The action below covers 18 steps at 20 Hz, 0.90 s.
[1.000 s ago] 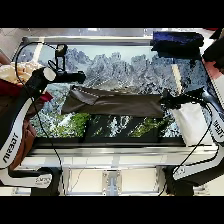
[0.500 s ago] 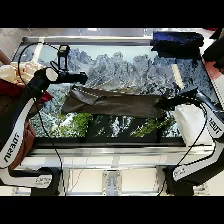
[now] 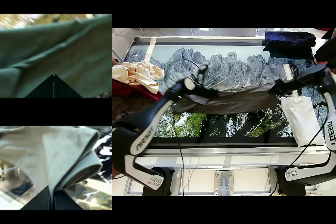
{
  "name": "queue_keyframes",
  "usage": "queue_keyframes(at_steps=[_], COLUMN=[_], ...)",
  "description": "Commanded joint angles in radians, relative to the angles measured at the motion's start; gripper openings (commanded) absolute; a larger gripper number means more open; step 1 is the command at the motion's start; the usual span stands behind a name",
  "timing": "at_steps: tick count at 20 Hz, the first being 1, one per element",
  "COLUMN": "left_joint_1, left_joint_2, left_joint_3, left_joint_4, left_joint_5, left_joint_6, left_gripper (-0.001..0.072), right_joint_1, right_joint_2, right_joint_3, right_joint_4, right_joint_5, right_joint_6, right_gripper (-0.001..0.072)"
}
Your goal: Fold the shirts.
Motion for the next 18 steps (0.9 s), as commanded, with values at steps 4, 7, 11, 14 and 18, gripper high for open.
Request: queue_keyframes(at_steps=[4,7,11,14,18], left_joint_1=[-0.265,-0.289,-0.141,0.05,0.323], left_joint_2=[-0.116,-0.078,0.128,0.338,0.602], left_joint_3=[0.001,0.031,0.047,0.047,0.047], left_joint_4=[-0.144,-0.143,-0.047,0.111,0.196], left_joint_5=[0.034,0.066,0.035,-0.101,-0.246], left_joint_6=[0.015,0.016,0.015,0.014,0.014], left_gripper=[0.001,0.001,0.001,0.001,0.001], right_joint_1=[0.047,0.105,0.216,0.355,0.588], right_joint_2=[0.087,0.087,0.08,0.05,-0.044], right_joint_3=[0.219,0.258,0.262,0.261,0.261], right_joint_4=[-0.001,-0.001,-0.001,-0.001,0.001], right_joint_5=[-0.195,-0.179,-0.096,0.061,0.381], right_joint_6=[0.086,0.095,0.121,0.146,0.166], right_gripper=[0.0015,0.0015,0.0015,0.0014,0.0014])
